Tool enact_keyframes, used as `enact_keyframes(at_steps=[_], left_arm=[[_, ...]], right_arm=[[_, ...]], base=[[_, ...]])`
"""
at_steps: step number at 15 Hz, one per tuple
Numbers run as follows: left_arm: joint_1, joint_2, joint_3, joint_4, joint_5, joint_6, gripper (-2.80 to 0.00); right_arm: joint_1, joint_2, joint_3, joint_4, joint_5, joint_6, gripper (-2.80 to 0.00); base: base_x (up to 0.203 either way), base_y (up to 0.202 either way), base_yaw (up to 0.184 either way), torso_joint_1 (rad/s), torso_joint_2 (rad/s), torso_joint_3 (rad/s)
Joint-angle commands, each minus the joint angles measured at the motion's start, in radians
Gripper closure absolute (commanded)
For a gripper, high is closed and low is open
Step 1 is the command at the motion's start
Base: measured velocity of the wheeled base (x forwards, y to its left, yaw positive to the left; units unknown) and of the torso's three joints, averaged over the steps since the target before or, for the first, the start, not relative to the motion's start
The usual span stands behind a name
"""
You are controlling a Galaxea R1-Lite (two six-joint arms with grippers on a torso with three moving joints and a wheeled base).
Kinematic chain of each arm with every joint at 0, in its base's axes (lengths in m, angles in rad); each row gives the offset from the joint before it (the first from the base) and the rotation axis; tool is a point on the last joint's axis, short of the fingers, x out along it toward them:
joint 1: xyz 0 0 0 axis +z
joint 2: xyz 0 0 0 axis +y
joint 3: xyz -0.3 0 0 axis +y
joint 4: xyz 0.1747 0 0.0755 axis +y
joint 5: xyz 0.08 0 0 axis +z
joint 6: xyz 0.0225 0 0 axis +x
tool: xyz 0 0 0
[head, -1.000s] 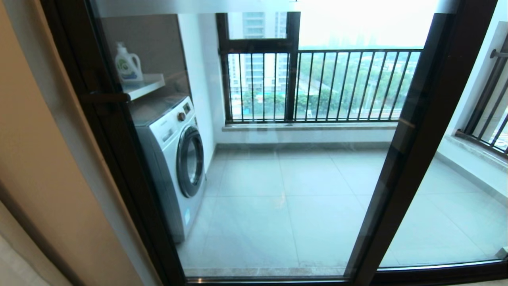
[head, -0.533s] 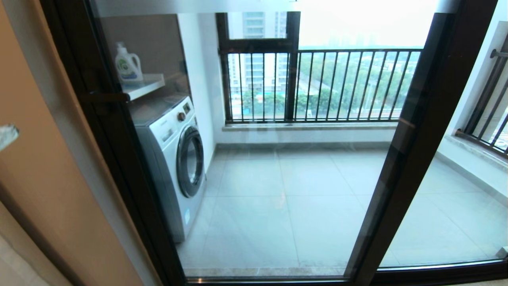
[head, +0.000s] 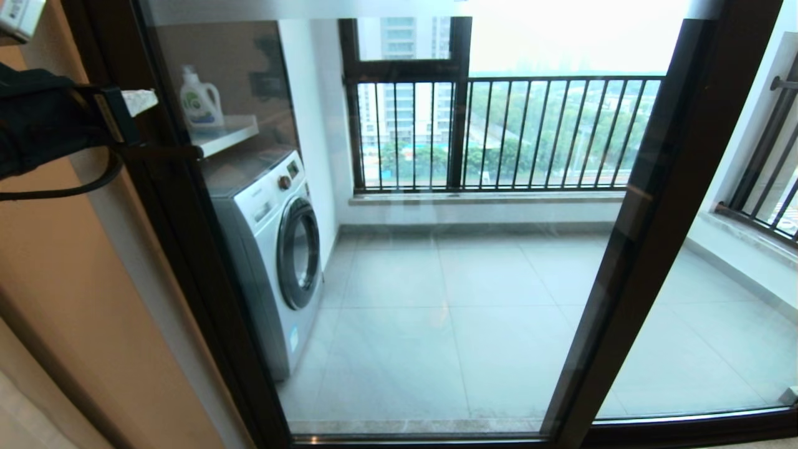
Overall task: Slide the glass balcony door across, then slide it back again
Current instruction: Open the slid door
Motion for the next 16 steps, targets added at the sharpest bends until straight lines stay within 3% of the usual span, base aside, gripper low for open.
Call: enact_keyframes(at_steps=[1,5,16], left_arm=[[0.026,0.164,-0.088,-0.006,-0.002,-0.016,0.00],[0.070,0.210,-0.123,-0.007,-0.004,-0.021,0.00],[0.087,0.261,-0.078,-0.008,-0.001,-0.022,0.00]], right_arm=[[0.000,-0.002,0.011,-0.001,0.000,0.000,0.00],[0.000,-0.002,0.011,0.000,0.000,0.000,0.00],[0.000,-0.002,0.011,0.000,0.000,0.000,0.00]], base=[[0.000,0.000,0.000,0.000,0.00,0.000],[0.000,0.000,0.000,0.000,0.00,0.000],[0.000,0.000,0.000,0.000,0.00,0.000]])
